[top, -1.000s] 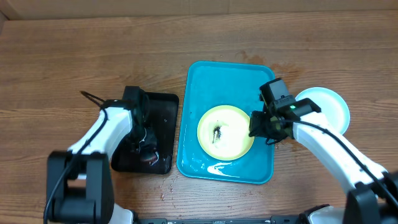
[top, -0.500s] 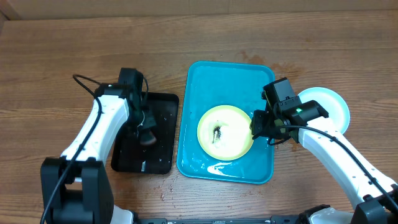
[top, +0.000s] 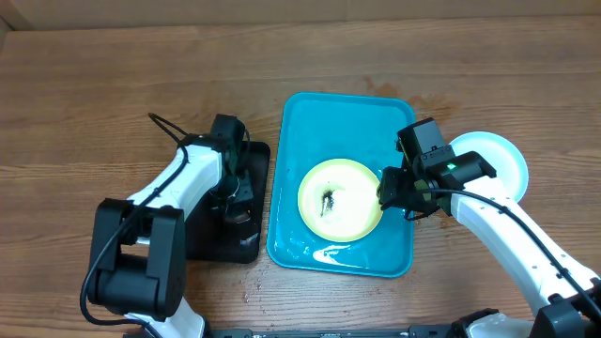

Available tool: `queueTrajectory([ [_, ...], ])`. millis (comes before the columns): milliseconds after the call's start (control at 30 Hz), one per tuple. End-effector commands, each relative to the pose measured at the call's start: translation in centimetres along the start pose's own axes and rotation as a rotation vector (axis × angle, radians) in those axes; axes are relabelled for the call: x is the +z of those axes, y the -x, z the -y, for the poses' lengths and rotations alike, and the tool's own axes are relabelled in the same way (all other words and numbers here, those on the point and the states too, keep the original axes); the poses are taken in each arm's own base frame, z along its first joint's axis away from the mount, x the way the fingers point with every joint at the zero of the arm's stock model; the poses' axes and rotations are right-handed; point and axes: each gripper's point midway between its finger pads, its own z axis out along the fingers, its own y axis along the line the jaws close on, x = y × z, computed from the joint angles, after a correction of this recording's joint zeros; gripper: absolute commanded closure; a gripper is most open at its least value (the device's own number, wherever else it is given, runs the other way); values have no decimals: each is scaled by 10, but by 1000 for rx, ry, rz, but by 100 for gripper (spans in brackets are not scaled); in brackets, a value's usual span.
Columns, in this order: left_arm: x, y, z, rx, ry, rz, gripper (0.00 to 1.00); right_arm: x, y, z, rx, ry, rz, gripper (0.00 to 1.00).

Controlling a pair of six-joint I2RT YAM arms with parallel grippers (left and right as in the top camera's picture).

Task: Clean dirty plates on tray and stack at the side
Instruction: 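Grasp the sponge from the black tray with the left gripper, then scrub the yellow plate with the sponge while the right gripper holds it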

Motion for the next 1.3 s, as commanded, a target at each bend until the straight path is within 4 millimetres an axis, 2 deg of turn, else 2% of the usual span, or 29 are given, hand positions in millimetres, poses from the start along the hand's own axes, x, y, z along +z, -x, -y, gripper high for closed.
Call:
queueTrajectory([
  [0, 5, -7, -8, -7, 52, -74, 96, -11, 10, -6, 25, 16, 43, 54],
  [67, -17, 5, -3, -8, 42, -54, 95, -11, 11, -4, 30, 9, 46, 53],
  [167, -59, 24, 7, -9, 4, -6, 96, -12, 16, 7, 93, -51, 80, 45],
  [300, -111, 40, 32, 33, -121, 46, 96, -12, 23, 21, 142, -81, 95, 42],
  [367, -127, 42, 49, 50, -192, 57, 96, -10, 26, 28, 163, -89, 91, 42],
  [433, -134, 40, 70, 80, -265, 61, 96, -6, 27, 30, 133, -67, 71, 42],
  [633, -122, 27, 136, 191, -358, 93, 96, 7, 17, 6, -73, 83, -23, 43],
  [800, -102, 13, 176, 255, -351, 102, 96, 28, 15, 14, -69, 48, -32, 49],
  [900, -88, 8, 191, 259, -340, 89, 96, 45, 17, 17, -73, 56, -16, 62],
  [1100, -62, 1, 194, 257, -306, 29, 96, 70, 7, 18, -73, 92, -39, 69],
  [1267, -53, -3, 198, 254, -316, -7, 96, 76, 5, 18, -72, 98, -48, 96],
])
